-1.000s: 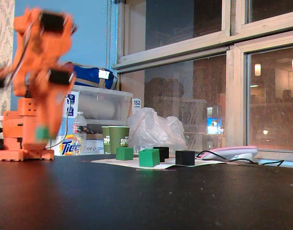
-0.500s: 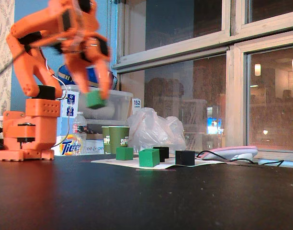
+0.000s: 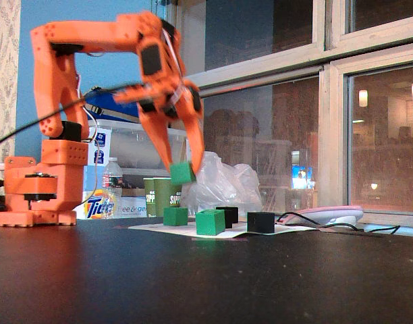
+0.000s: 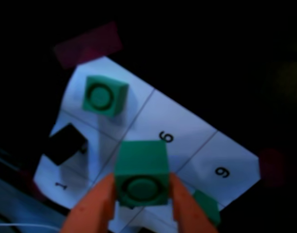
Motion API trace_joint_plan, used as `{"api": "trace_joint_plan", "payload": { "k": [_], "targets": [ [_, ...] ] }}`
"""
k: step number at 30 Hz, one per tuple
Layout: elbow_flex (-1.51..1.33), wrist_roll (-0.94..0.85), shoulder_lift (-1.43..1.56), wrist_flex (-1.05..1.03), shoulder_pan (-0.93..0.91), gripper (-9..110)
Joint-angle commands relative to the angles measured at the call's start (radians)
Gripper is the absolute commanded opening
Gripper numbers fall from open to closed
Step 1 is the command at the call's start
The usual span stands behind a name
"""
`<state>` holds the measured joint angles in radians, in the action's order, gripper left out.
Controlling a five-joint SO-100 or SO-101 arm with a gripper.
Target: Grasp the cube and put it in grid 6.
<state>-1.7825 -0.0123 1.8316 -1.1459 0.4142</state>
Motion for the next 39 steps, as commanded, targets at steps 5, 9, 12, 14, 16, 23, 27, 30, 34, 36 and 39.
{"api": "trace_joint_plan", "payload": {
  "k": [5, 9, 12, 14, 16, 23, 27, 30, 34, 36, 39],
  "targets": [
    [0.02, 0.049, -0.023, 0.009, 0.048, 0],
    [-0.002, 0.063, -0.014, -0.011, 0.052, 0],
    [-0.028, 0.055, -0.002, -0.006, 0.043, 0],
    [-0.038, 0.054, 0.005, -0.003, 0.04, 0],
    [-0.043, 0.051, 0.005, -0.009, 0.04, 3],
    [-0.063, 0.046, 0.0, 0.003, 0.026, 11],
    [-0.086, 0.043, -0.002, 0.021, 0.02, 15],
    [-0.094, 0.034, -0.005, 0.029, 0.014, 15],
    [-0.106, 0.026, 0.0, 0.037, 0.008, 15],
    [-0.11, 0.026, 0.005, 0.037, 0.002, 15],
    [-0.109, 0.025, 0.026, 0.034, -0.006, 16]
  ]
}}
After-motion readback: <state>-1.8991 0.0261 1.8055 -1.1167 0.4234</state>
